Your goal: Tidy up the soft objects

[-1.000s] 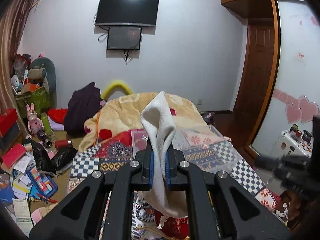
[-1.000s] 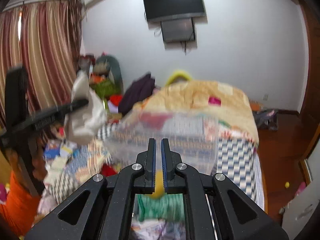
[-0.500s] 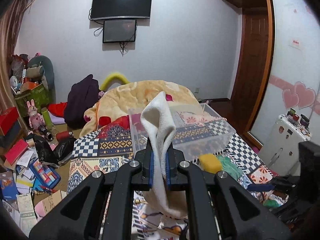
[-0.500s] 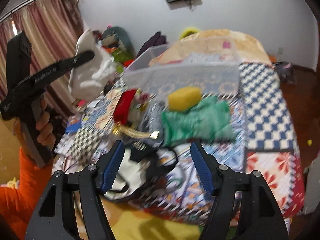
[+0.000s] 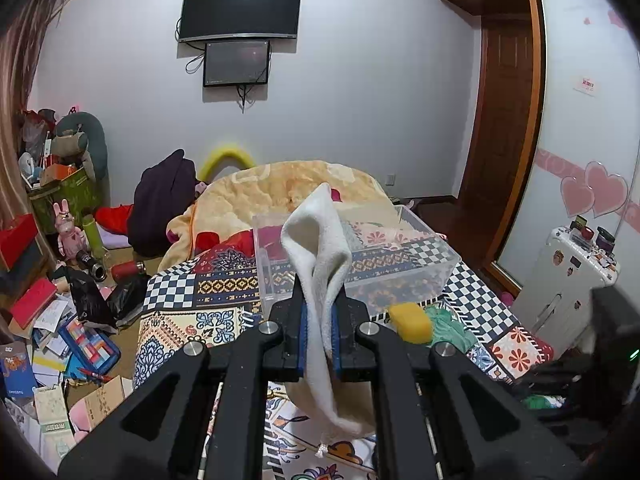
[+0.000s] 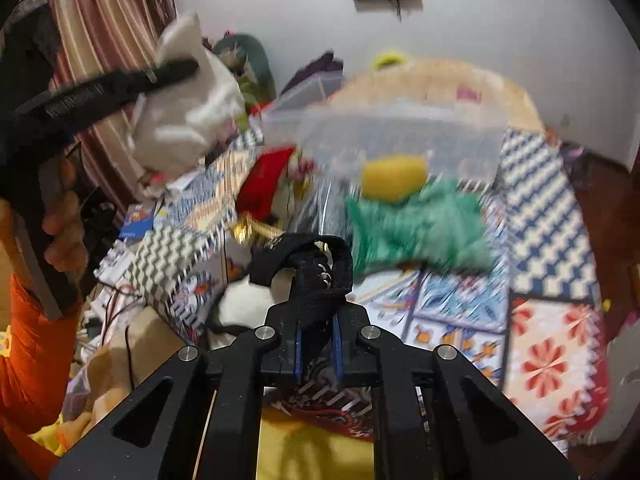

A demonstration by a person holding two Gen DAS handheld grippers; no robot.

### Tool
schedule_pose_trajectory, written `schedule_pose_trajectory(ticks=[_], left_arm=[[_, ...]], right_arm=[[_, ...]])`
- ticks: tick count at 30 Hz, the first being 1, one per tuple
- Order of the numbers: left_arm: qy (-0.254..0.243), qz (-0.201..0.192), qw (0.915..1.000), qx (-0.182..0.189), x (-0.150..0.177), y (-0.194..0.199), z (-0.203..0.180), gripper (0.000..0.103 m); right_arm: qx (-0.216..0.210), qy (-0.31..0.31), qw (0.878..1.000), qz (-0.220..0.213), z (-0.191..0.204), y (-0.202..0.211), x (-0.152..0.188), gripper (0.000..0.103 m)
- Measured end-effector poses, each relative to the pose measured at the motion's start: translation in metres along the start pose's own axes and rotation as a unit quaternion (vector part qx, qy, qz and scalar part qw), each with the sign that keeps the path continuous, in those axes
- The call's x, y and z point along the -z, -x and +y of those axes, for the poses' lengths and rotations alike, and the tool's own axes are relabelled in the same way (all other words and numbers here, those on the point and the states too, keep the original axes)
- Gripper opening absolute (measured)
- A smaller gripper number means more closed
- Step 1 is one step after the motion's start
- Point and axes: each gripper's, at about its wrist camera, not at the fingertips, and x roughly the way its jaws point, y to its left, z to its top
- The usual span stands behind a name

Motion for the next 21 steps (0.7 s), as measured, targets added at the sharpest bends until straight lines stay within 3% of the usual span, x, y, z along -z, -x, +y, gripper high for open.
schedule_pose_trajectory(ticks=[9,21], left_arm=[[0.002,-0.025,0.9997,-0.002,-0.026,-0.011,-0.001,0.009],[0.018,-0.043,0.9988,-0.014,-0.054,-0.056,0.007,0.009]], right_arm=[[0.040,0.013,0.994,-0.103,-0.016,0.038,-0.059,0.009],[0.071,-0.019,0.980,-0.182,-0.040,0.018,-0.129,0.009]])
